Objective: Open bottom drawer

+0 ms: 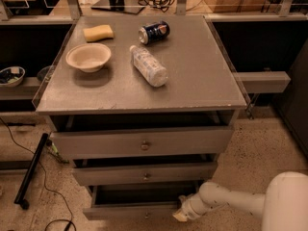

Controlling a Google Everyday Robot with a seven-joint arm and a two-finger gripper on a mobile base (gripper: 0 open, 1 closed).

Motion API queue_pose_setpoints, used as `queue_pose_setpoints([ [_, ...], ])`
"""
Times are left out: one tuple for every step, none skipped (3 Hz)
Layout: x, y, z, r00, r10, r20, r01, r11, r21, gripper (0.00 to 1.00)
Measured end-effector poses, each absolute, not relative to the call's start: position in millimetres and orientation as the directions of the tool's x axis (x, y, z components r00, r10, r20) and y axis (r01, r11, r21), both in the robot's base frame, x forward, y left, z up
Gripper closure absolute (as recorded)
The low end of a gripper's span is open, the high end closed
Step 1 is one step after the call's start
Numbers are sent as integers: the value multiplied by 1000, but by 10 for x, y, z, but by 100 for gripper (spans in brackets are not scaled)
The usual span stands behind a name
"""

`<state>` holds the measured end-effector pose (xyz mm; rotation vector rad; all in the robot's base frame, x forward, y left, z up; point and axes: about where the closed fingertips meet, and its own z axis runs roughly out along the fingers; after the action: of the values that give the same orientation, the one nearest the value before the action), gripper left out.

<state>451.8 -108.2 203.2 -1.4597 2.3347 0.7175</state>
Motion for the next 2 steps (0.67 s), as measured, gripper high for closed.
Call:
queue_pose_setpoints([
  [4567, -1086, 2054, -442, -750, -493, -897, 361, 255, 100],
  [4602, -1089, 2061, -442, -750, -493, -897, 361, 255, 100],
])
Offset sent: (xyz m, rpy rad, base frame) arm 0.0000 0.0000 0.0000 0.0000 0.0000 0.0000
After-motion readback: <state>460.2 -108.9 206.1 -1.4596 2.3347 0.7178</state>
